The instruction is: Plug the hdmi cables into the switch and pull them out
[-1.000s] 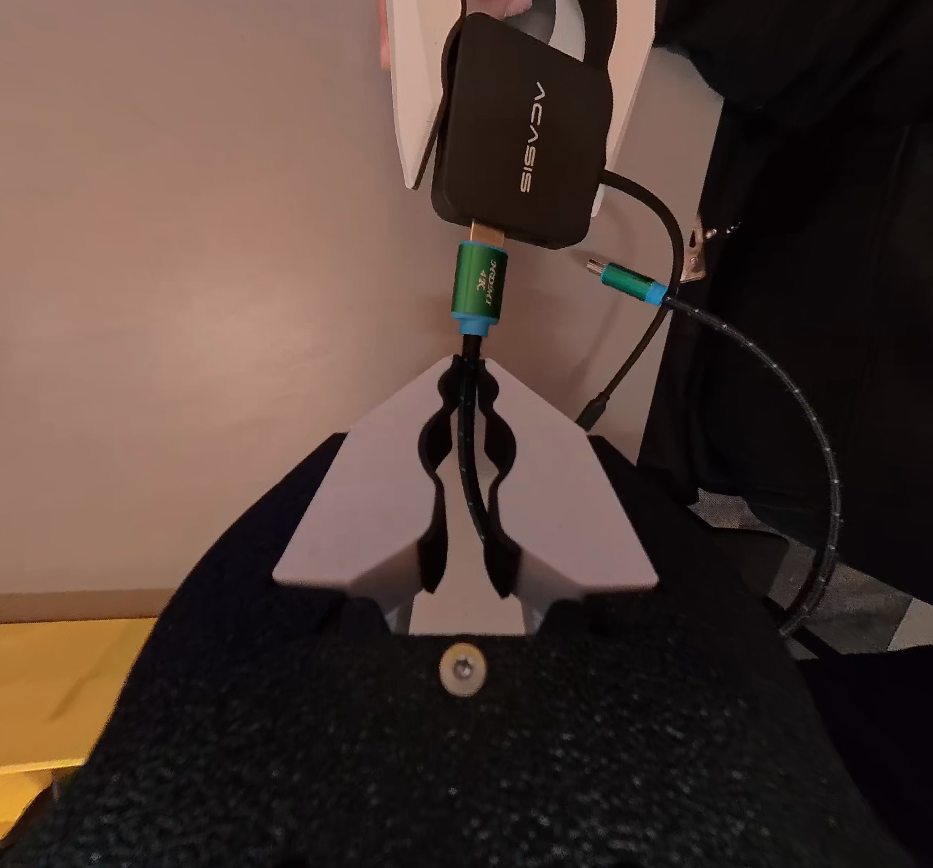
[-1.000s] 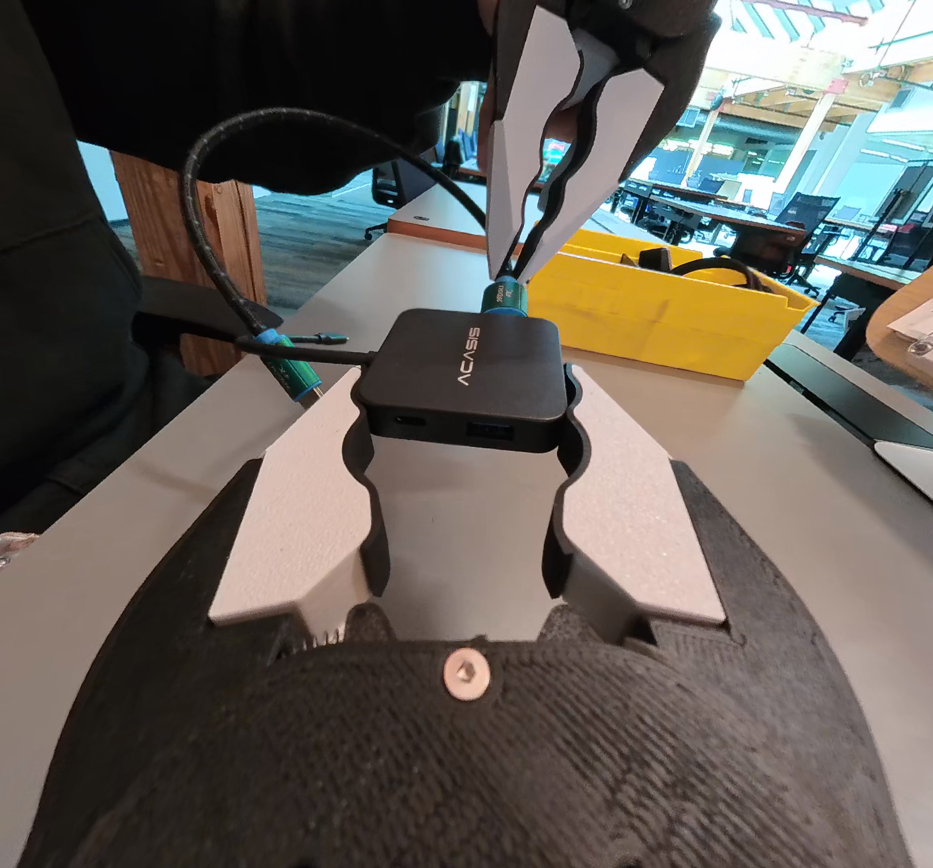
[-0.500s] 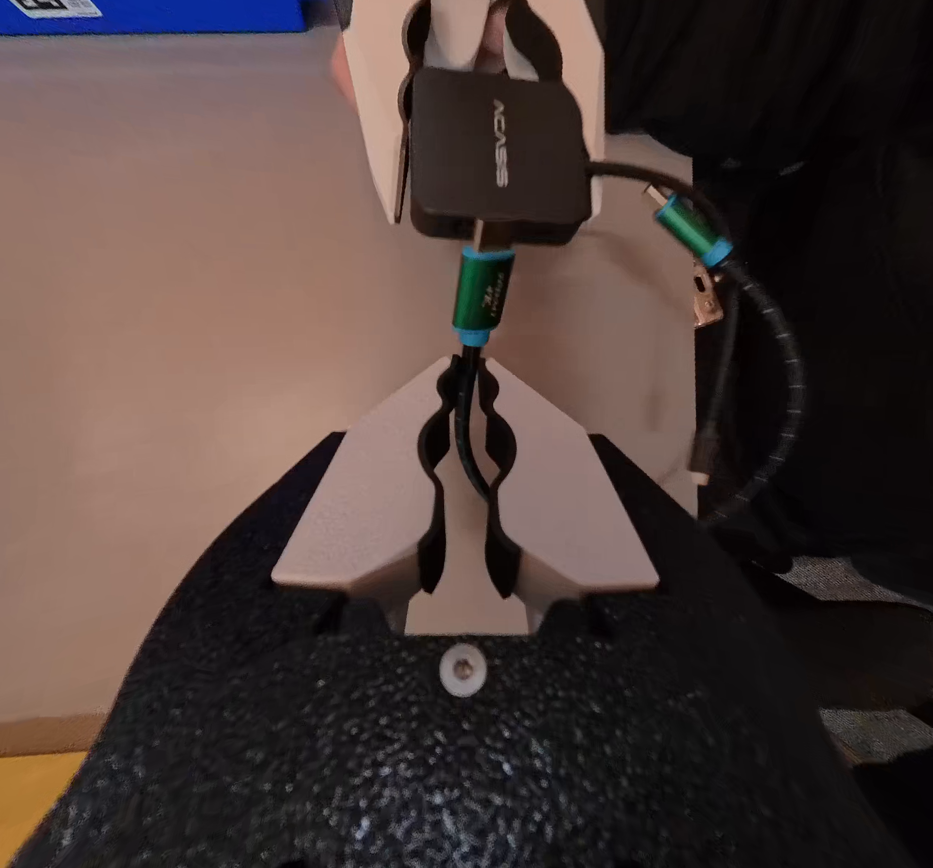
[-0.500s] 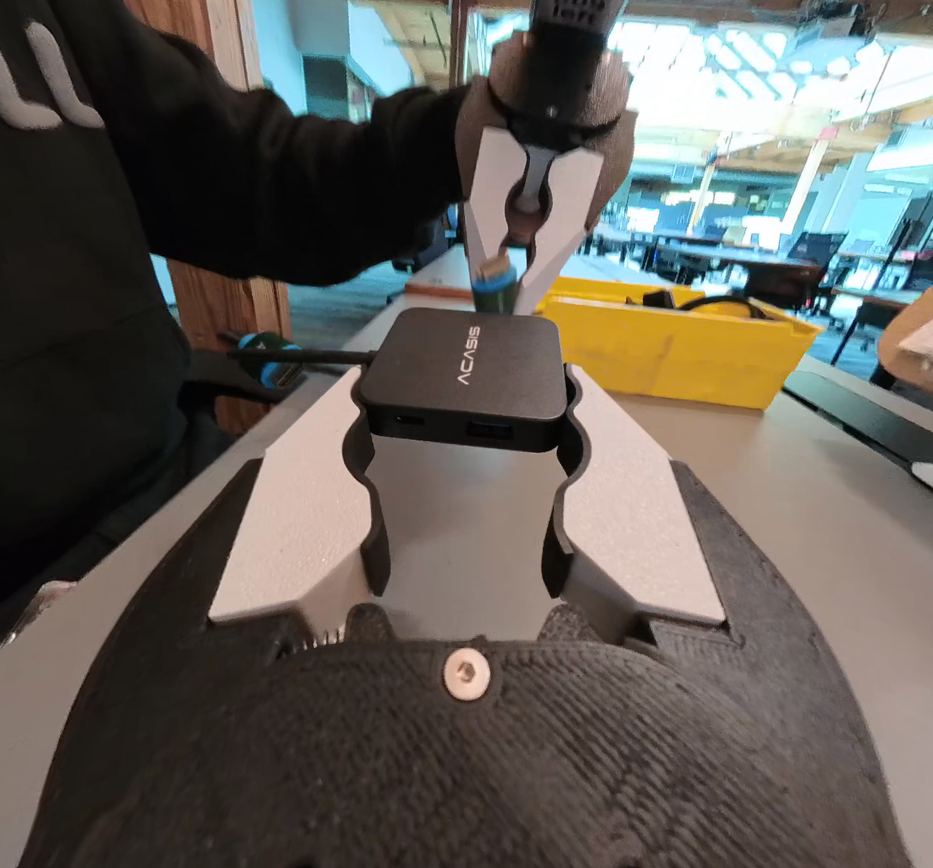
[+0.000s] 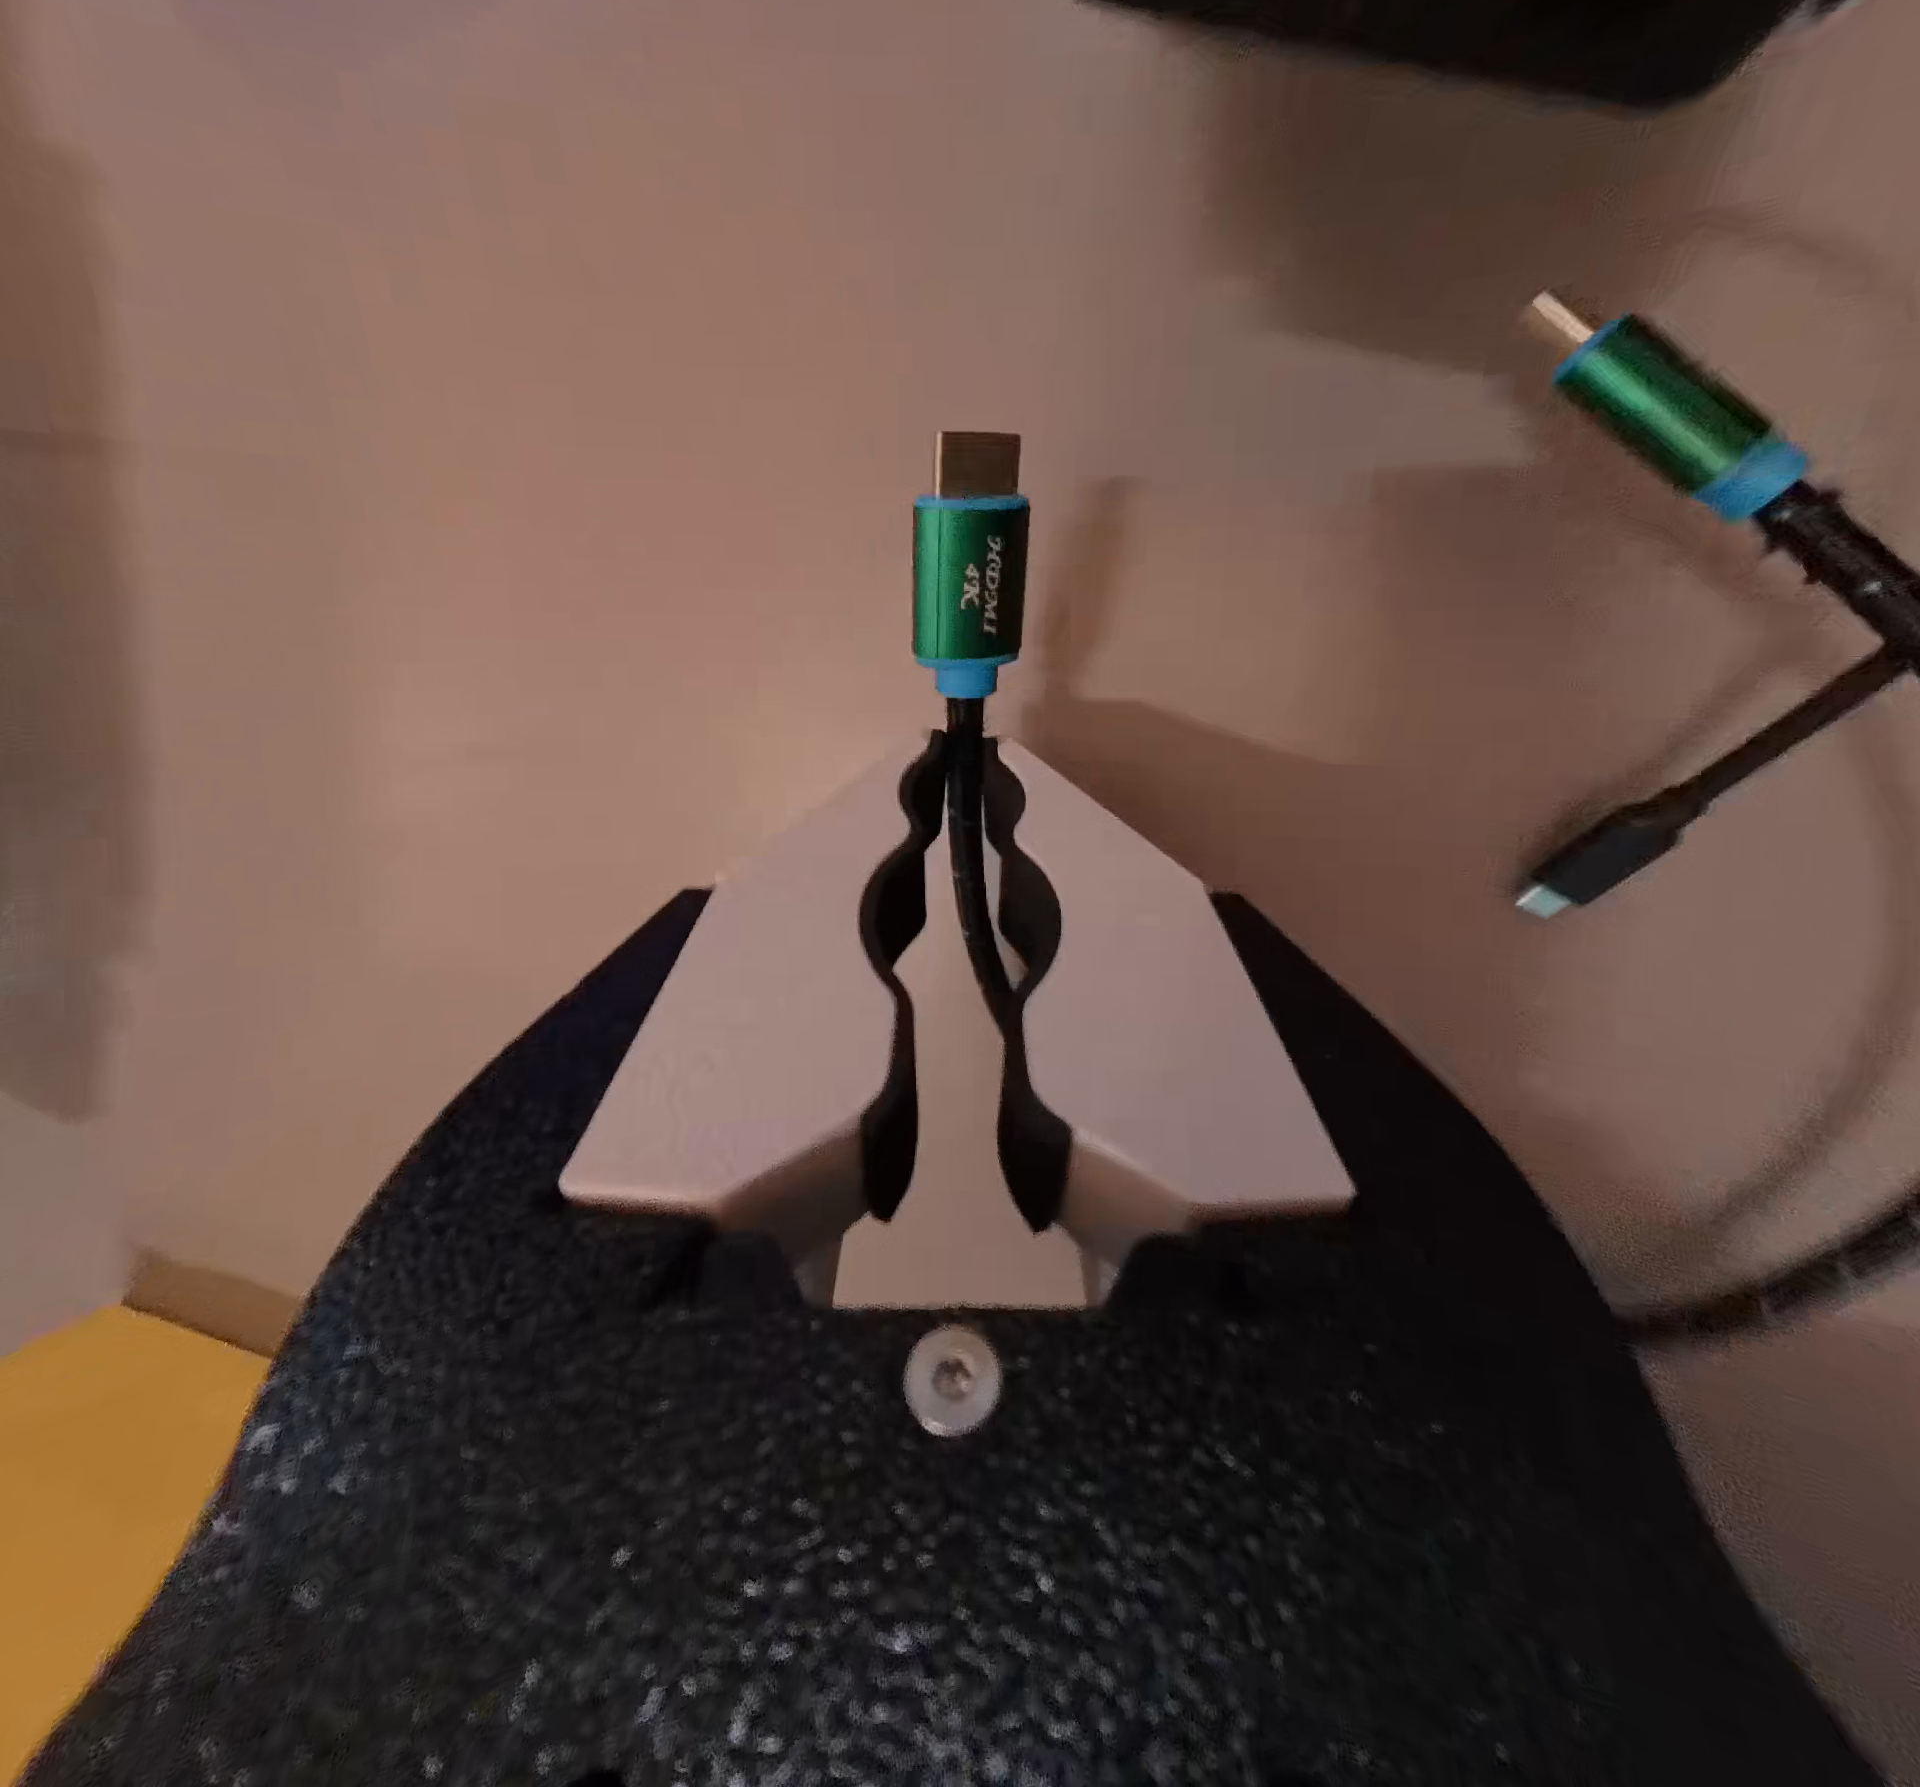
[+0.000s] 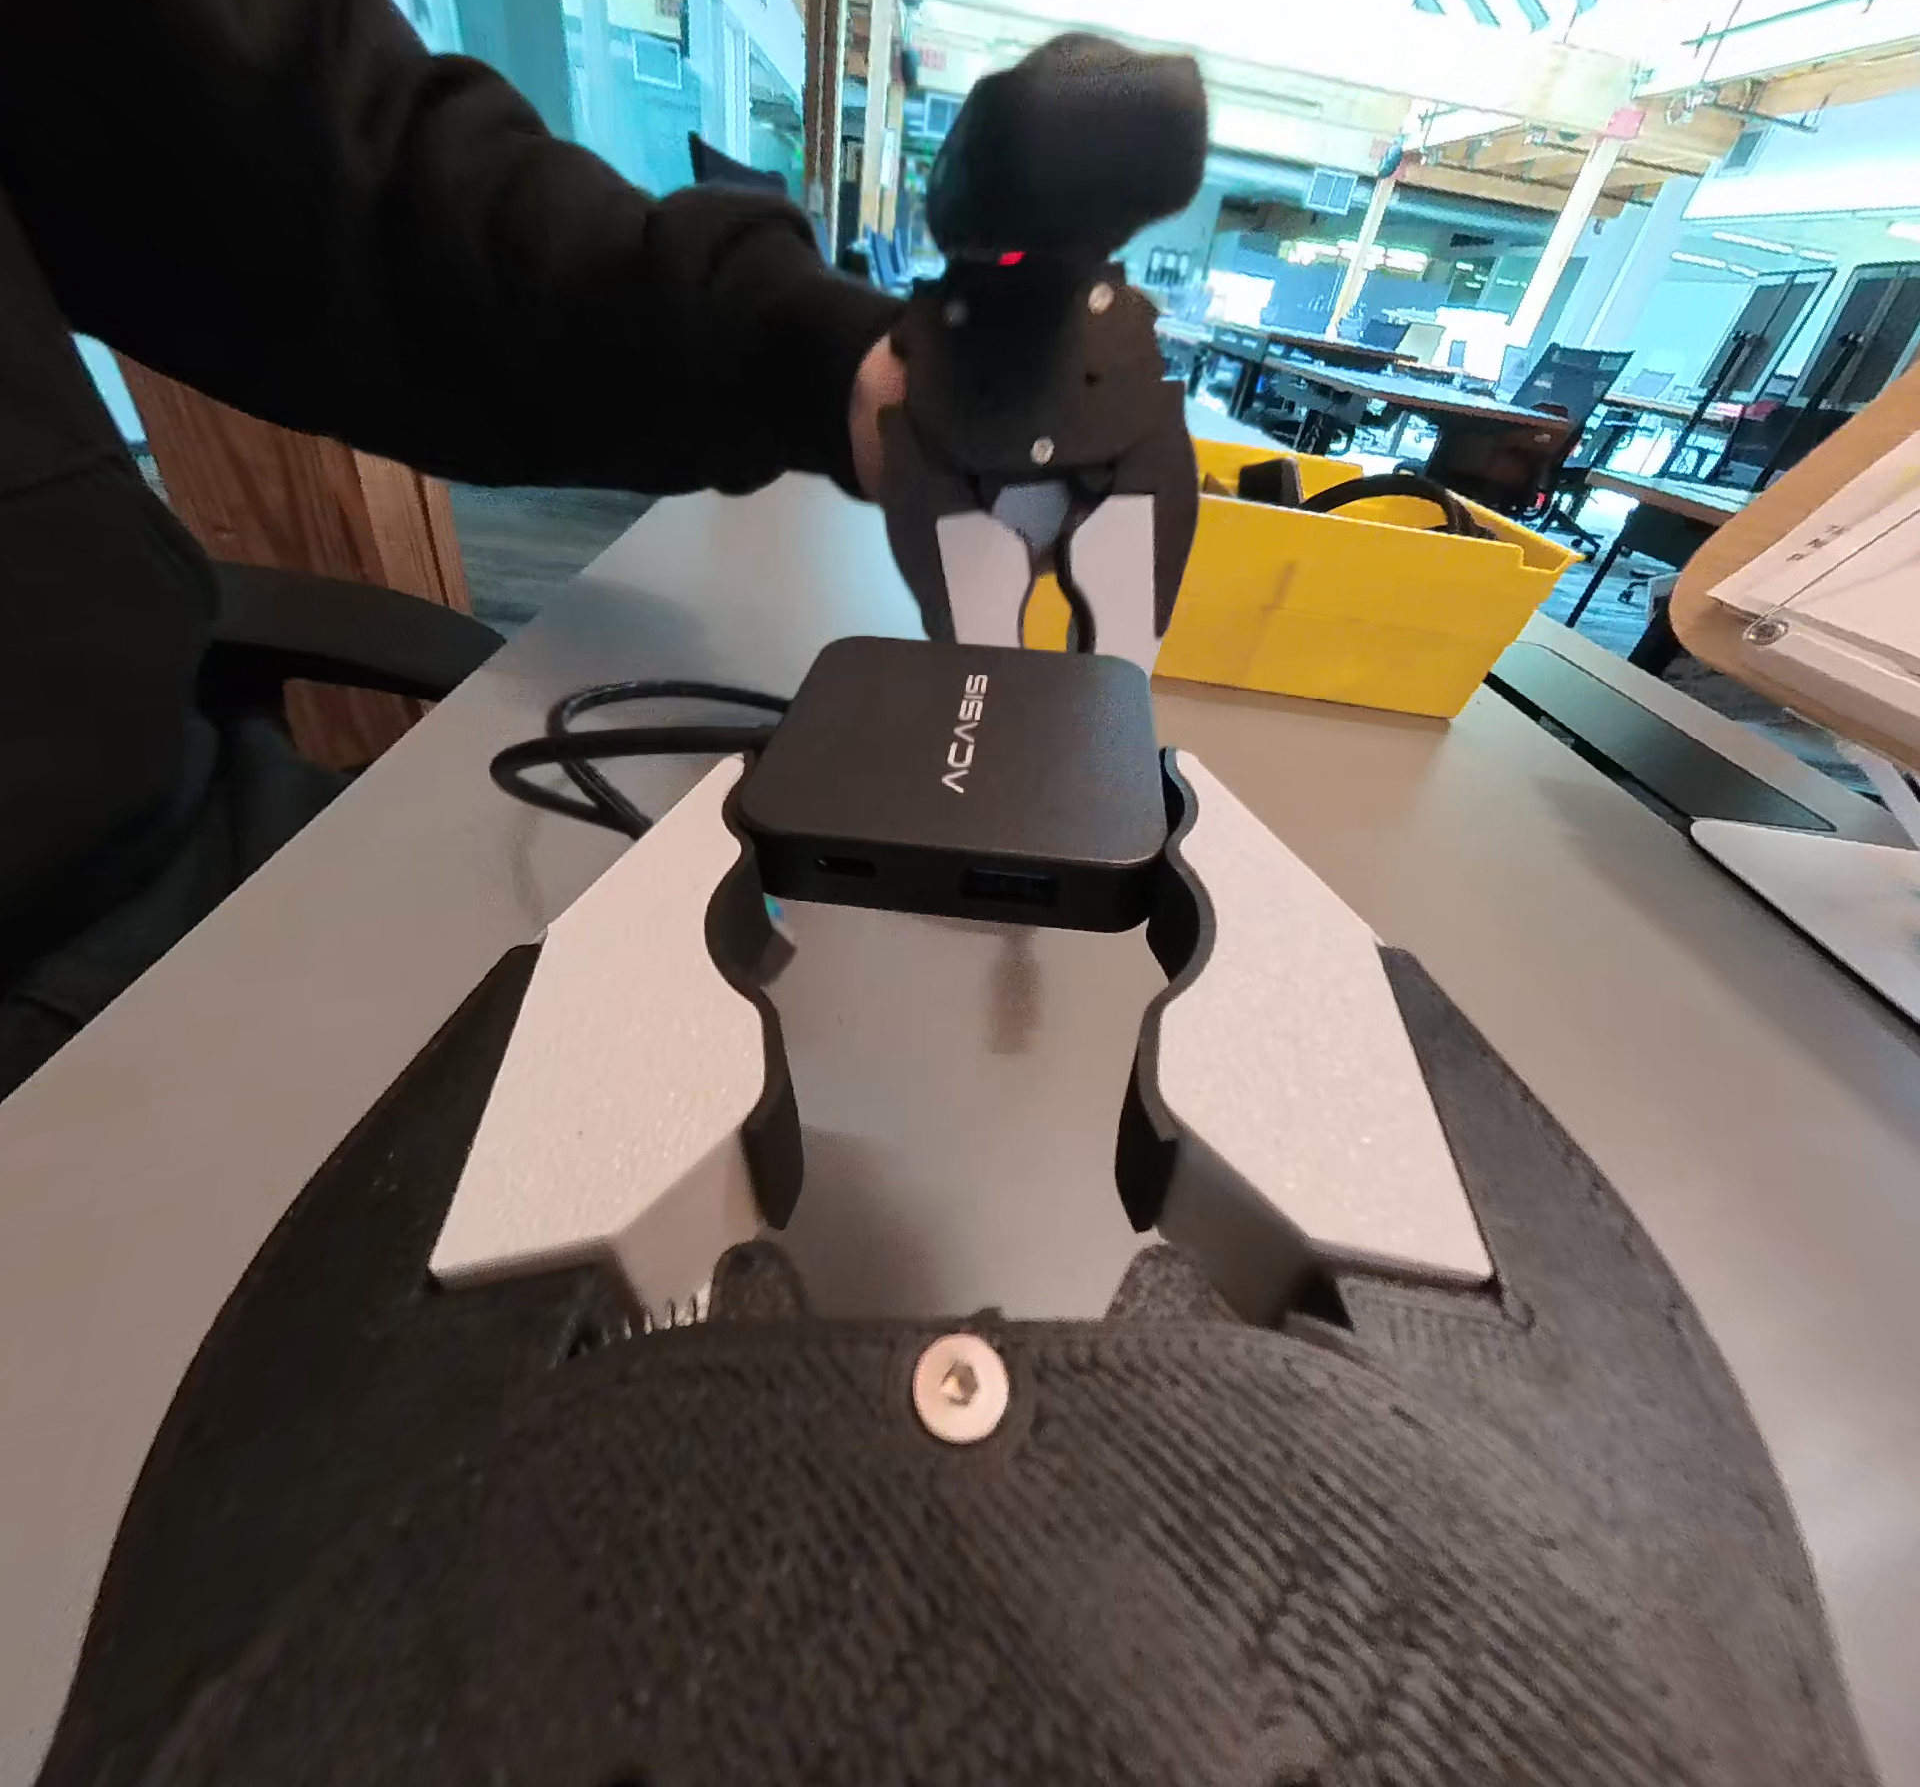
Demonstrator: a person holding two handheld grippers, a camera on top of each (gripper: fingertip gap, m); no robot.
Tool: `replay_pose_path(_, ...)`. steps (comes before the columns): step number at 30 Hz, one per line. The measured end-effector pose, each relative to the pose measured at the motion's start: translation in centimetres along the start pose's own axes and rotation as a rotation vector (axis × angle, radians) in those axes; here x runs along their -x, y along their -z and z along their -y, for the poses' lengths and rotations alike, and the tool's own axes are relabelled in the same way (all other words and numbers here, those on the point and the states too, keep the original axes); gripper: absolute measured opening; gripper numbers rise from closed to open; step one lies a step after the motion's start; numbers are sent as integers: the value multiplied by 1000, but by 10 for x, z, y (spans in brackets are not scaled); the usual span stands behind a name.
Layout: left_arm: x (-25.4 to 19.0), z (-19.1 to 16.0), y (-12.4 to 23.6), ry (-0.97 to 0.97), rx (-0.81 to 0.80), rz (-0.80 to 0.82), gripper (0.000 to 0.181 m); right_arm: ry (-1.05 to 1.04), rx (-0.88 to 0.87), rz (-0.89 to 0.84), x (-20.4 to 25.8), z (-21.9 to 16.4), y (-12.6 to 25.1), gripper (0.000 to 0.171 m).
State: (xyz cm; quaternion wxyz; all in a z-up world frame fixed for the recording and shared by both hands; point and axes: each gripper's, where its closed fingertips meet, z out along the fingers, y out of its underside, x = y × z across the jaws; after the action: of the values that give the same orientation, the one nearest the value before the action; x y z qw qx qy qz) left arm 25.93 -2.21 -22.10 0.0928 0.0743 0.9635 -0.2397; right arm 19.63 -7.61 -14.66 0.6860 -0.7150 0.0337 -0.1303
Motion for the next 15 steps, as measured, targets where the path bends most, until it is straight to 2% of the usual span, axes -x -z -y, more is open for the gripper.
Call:
replay_pose_path(4, -1, -10, -28, -27, -47, 124, 4, 0, 1, 2, 0, 0, 0, 74)
replay_pose_path(7, 1, -3, -32, -1, -128, 162, 5, -4, -7, -1, -1, 1, 2, 74)
replay_pose_path(9, 8, 1, -32, 9, -159, 203, 17, -2, 0, -2, -1, 0, 2, 74)
replay_pose_path(12, -1, 17, -29, -22, -232, 149, 36, -2, 5, -5, -2, -1, 2, 74)
replay_pose_path(15, -4, 27, -31, -32, -250, 116, 40, -9, -1, -7, -3, 0, 4, 74)
